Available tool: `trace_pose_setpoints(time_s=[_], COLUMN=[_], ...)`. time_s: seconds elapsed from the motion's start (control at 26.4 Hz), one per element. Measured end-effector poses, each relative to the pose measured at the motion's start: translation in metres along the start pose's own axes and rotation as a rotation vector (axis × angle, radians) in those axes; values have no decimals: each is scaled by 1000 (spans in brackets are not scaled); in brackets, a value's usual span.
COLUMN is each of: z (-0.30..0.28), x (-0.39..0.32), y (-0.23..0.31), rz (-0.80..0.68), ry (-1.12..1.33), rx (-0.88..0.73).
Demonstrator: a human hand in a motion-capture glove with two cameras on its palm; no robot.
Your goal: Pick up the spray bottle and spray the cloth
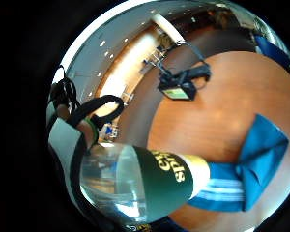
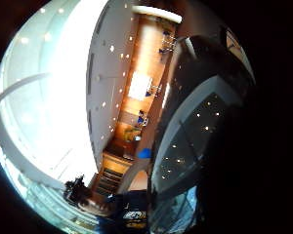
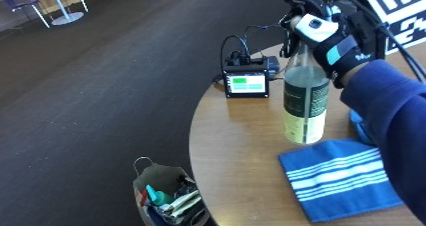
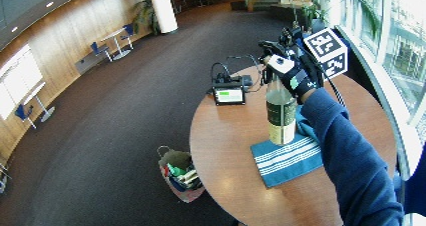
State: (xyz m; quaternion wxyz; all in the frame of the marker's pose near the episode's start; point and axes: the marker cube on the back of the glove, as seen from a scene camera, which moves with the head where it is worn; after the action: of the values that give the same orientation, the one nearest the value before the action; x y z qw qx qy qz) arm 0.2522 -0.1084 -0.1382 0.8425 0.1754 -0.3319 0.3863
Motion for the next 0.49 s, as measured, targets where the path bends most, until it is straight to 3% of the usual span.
trace_pose_setpoints(time_s=[0.23,0.49], z=[45,47], x=[66,102], y=[1,20], rz=[37,69], ry=[-112,-64], rx=[119,181])
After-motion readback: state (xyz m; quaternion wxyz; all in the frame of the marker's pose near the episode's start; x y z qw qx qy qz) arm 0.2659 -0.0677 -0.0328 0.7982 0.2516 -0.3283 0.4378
